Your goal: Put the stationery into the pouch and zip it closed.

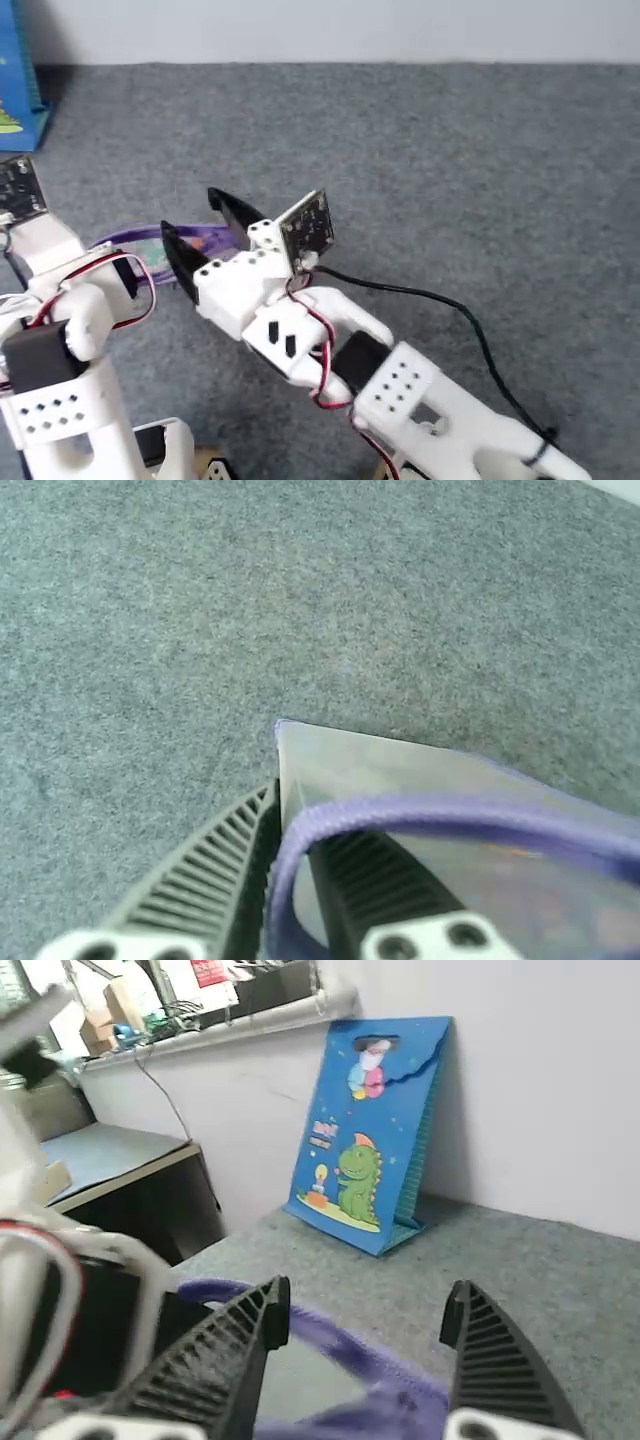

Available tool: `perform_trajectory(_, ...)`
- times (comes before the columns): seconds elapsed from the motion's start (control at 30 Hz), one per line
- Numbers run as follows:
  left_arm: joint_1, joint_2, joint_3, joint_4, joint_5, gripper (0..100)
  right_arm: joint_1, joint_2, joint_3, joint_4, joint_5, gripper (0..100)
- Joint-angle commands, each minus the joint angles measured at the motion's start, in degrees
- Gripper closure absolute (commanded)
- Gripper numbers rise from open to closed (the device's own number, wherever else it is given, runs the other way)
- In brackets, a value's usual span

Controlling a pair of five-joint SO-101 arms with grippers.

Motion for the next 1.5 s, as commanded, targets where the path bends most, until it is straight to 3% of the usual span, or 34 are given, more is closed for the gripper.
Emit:
perform_trajectory(0.0,-0.62,0.44,-0.31,0.18,0.26,99,0.66,-7.08,-2.46,5.41,-0.09,76.5)
perform_trajectory(0.3,-0.62,0.44,-0.31,0.09,0.26,99,8.22,-21.76,-2.46,35.12,-0.35,76.8)
perform_trajectory(0.43,-0.62,0.44,-0.31,0.09,0.26,99,9.27,-22.9,-2.02,42.86,-0.44,76.8)
perform_trajectory(1.03,-0.62,0.44,-0.31,0.26,0.26,99,9.36,-0.22,0.26,24.57,2.29,77.5)
perform_trajectory(1.23,-0.62,0.44,-0.22,0.26,0.26,99,9.54,-0.57,0.35,24.57,2.29,99.6)
perform_trajectory(1.47,-0.62,0.44,-0.22,0.26,0.26,99,9.54,-8.4,0.7,30.11,2.37,99.1)
